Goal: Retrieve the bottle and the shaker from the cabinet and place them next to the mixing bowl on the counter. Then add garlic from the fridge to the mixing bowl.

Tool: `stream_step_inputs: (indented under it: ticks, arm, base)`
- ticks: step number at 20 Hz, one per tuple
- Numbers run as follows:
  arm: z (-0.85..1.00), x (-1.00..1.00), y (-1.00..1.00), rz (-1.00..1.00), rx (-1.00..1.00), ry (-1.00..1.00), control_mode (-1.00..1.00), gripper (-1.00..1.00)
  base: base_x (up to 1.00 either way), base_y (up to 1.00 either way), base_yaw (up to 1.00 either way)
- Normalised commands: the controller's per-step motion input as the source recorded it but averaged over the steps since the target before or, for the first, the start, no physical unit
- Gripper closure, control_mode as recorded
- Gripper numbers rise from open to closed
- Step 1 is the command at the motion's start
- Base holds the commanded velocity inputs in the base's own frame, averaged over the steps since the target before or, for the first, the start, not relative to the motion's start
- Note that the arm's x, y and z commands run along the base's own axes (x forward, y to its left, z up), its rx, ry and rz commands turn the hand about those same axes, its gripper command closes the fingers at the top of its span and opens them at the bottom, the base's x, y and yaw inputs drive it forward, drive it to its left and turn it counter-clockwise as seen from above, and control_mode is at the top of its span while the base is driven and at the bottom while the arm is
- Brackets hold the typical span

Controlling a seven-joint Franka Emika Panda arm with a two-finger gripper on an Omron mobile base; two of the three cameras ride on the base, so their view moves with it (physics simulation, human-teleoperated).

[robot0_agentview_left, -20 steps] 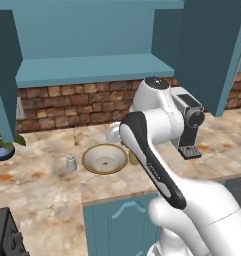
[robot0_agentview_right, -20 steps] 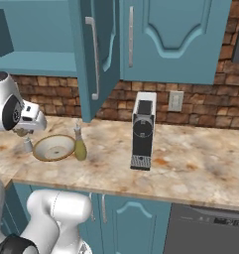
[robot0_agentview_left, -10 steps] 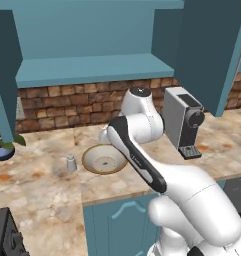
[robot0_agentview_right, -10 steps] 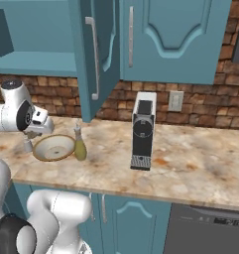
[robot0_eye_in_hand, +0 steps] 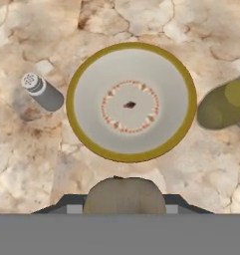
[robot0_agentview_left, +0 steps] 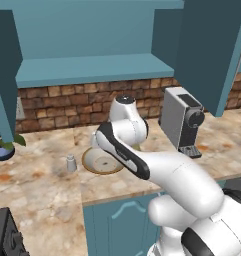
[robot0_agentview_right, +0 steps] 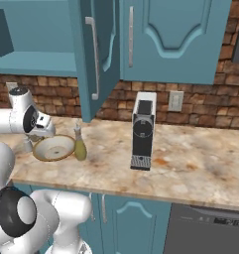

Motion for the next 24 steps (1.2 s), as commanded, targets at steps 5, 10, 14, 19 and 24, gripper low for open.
stream_step_inputs:
  ticks: [5, 10, 14, 19, 24]
  arm:
    - [-0.25, 0.43, 0.00, 0.00, 0.00, 0.00, -1.00, 1.00]
    - [-0.01, 0.59, 0.04, -0.02, 0.00, 0.00, -1.00, 1.00]
    - [-0.12, 0.10, 0.02, -0.04, 0.00, 0.00, -1.00, 1.00]
    - [-0.42, 0.00, 0.00, -0.04, 0.00, 0.00, -1.00, 1.00]
    - [-0.53, 0.00, 0.00, -0.04, 0.00, 0.00, -1.00, 1.00]
  base:
    - [0.00, 0.00, 0.00]
    - [0.00, 0.00, 0.00]
    - [0.00, 0.00, 0.00]
    - [0.00, 0.00, 0.00]
    - [0.00, 0.00, 0.00]
